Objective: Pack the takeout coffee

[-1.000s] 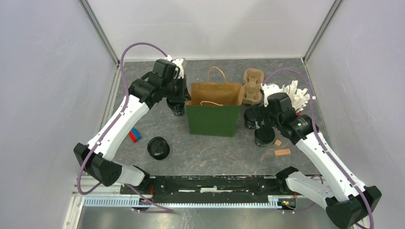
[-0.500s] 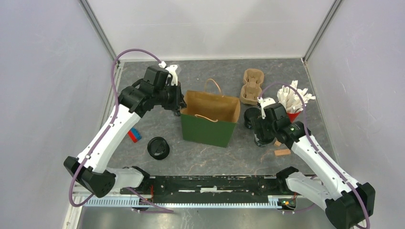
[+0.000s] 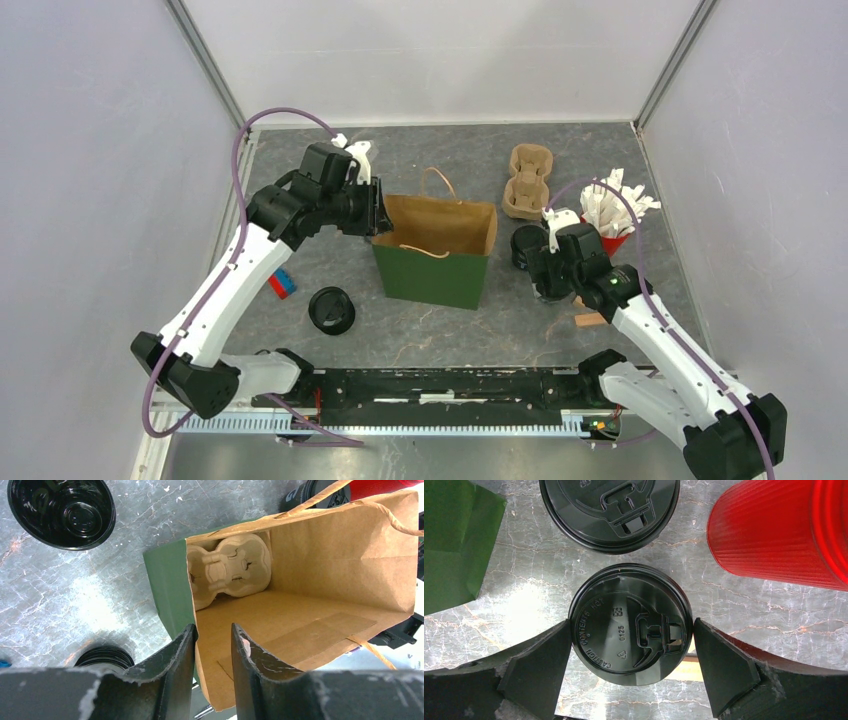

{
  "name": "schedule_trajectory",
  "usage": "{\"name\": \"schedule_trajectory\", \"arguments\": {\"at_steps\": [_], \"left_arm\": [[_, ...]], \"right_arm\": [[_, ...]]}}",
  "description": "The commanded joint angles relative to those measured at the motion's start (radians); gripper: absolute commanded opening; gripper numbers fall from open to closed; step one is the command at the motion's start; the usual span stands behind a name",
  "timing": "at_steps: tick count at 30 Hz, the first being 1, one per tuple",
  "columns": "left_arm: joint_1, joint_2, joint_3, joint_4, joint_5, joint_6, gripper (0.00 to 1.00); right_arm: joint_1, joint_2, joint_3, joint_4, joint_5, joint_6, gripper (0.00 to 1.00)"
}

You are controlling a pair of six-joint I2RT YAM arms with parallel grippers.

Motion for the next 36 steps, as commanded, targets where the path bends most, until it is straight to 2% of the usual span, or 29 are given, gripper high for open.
{"name": "schedule_trajectory", "arguments": {"at_steps": [1,9,17,23,31,36], "left_arm": [[0.0,-0.025,0.028,-0.005,0.0,0.0,0.4],[0.0,-0.016,0.044,-0.009,-0.009,0.007,0.42],[0.0,-0.012,0.05,-0.009,-0.014,0.01,0.44],[0.0,-0.009,0.051,-0.009,-0.012,0.012,0.44],[0.001,-0.008,0.058,-0.01,-0.015,0.015,0.45],[0.0,-0.011,0.058,-0.014,-0.016,0.014,0.45]], "right_arm": [[-0.002,-0.004,0.033,0.022,0.023,0.001,0.98],[-0.004,0.019,0.062,0.022,0.021,-0.023,0.98],[-0.004,0.017,0.064,0.023,0.005,-0.03,0.89],[-0.004,0.021,0.057,0.026,0.006,-0.031,0.93],[-0.004,-0.003,0.021,0.053,0.011,-0.032,0.83],[-0.005,-0.015,0.008,0.06,0.014,-0.033,0.81]]}}
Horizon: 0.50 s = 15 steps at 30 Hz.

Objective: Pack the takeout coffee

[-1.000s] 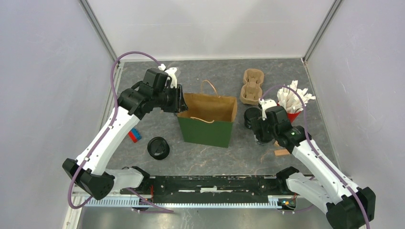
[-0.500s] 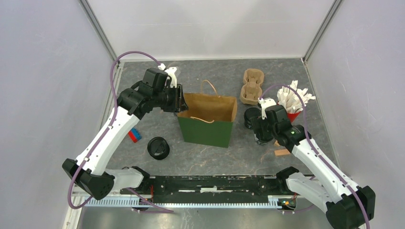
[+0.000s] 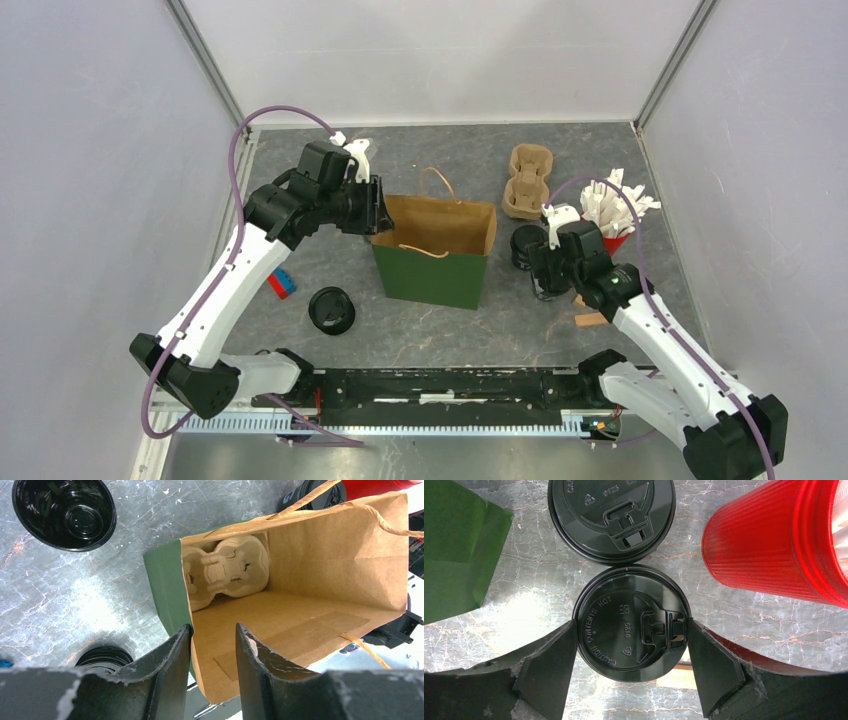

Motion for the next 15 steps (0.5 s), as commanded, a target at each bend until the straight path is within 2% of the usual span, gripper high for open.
{"name": "schedule_trajectory", "arguments": {"at_steps": [1,15], "left_arm": [[0.0,-0.01,0.036,0.001,-0.014,0.014,0.45],[0.0,-0.018,0.037,0.0,-0.014,0.011,0.46]], "right_arm": [[-0.003,-0.02,-0.009,0.035,0.011,-0.005,0.81],[-0.002,-0.033,0.005,-0.016,-0.094,0.056,0.76]]}}
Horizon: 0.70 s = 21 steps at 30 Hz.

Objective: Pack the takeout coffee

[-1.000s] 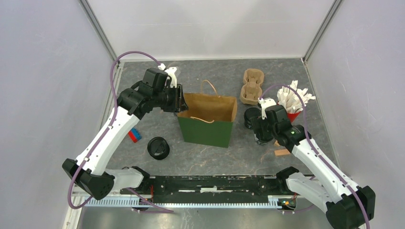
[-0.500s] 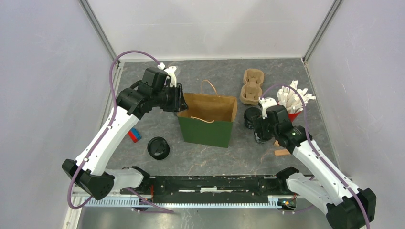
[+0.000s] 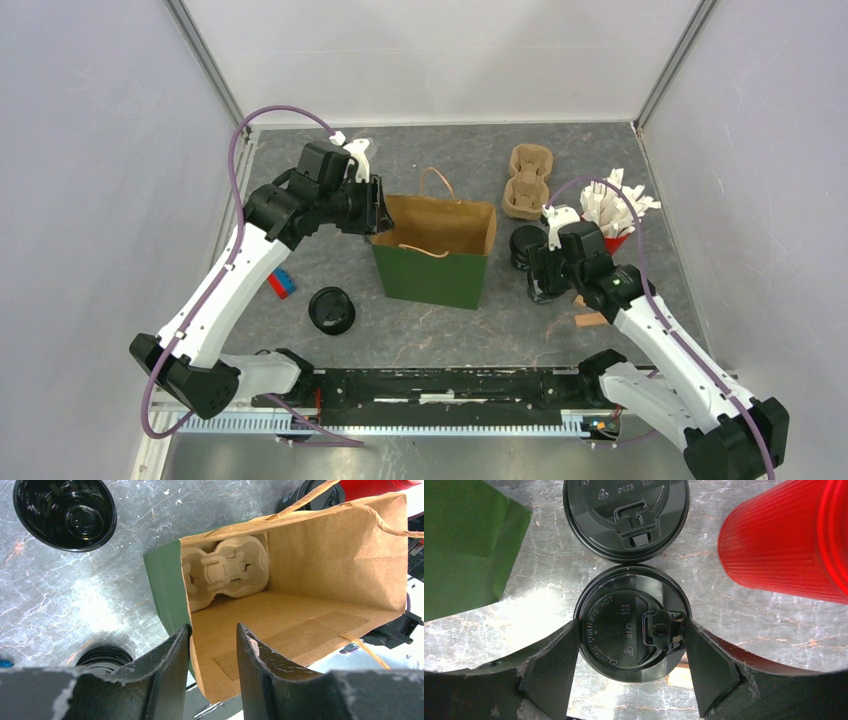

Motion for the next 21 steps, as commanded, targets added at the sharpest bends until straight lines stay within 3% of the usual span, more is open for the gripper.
{"name": "schedule_trajectory", "arguments": {"at_steps": [1,16,21], "left_arm": [[0.0,-0.02,0.034,0.0,-0.011,0.009,0.46],[0.0,-0.033,0.024,0.001,-0.016,-0.001,0.48],[0.001,-0.037,0.02,0.001,-0.019,0.004,0.49]], "right_arm": [[-0.002,-0.02,0.008,-0.019,-0.058,0.038,0.76],[-0.003,-0.058,-0.009,-0.042,-0.083,0.038,0.77],[-0.003,-0.046,0.008,-0.05,-0.077,0.035,0.86]]}}
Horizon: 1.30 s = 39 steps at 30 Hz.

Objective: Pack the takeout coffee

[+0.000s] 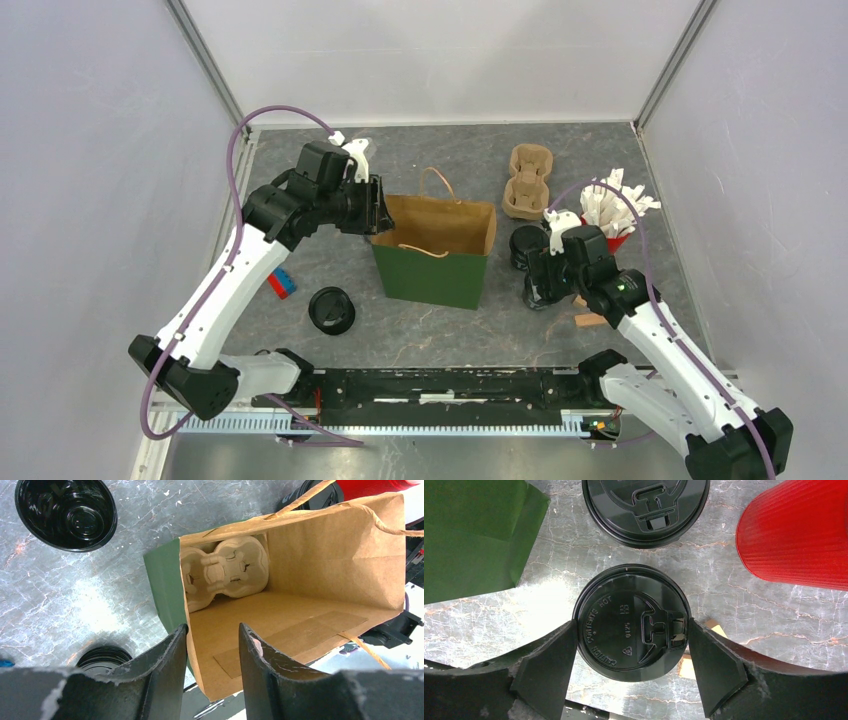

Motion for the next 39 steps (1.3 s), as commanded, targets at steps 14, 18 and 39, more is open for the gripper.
{"name": "schedule_trajectory", "arguments": {"at_steps": [14,18,39], "left_arm": [[0.0,-0.037,0.012,0.001,-0.022,0.003,0.5],[0.0,-0.037,0.014,0.001,-0.023,0.004,0.5],[0.0,-0.041,0.017,-0.001,-0.028,0.007,0.51]], "right_arm": [[-0.004,0.02,0.045,-0.002,0.035,-0.02,0.94],[-0.004,0.015,0.05,0.009,0.044,0.004,0.95],[-0.003,0.009,-0.029,0.082,0.048,-0.003,0.88]]}}
